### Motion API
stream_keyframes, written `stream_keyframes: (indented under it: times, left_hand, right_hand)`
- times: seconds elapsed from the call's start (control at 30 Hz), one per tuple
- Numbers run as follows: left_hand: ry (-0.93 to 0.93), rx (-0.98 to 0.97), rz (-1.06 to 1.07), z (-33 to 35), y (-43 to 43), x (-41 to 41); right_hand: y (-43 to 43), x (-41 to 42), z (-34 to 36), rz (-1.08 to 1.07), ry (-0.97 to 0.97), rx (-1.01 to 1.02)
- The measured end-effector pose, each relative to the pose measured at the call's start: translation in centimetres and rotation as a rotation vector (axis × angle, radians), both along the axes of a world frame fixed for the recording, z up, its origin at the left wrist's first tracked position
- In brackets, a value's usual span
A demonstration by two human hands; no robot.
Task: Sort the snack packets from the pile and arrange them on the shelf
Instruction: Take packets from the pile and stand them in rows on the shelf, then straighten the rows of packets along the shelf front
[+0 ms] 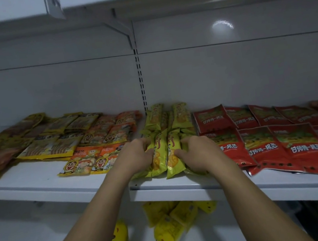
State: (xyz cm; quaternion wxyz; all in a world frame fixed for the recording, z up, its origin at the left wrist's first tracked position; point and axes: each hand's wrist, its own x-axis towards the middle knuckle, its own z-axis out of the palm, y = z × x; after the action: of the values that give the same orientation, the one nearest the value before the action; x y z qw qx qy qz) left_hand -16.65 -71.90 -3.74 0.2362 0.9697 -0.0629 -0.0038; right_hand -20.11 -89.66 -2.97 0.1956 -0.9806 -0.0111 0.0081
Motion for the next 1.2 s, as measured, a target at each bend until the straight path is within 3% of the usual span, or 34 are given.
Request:
stream_keyframes:
  times: [0.33, 0.57, 1.2]
  left_hand:
    - [-0.037, 0.100, -0.082, 0.0, 1.3, 1.0]
    - [-0.166, 0.130, -0.122, 1.2, 6.1, 1.4]
    - [-0.268, 0.156, 0.115, 0.5, 34.3, 2.6]
  right_hand:
    - [1.5, 0.2, 1.4, -0.066, -0.084, -0.094]
    - [7.0, 1.7, 2.9, -0.003, -0.156, -0.128]
    - [33.5, 8.2, 4.0, 0.265, -0.195, -0.078]
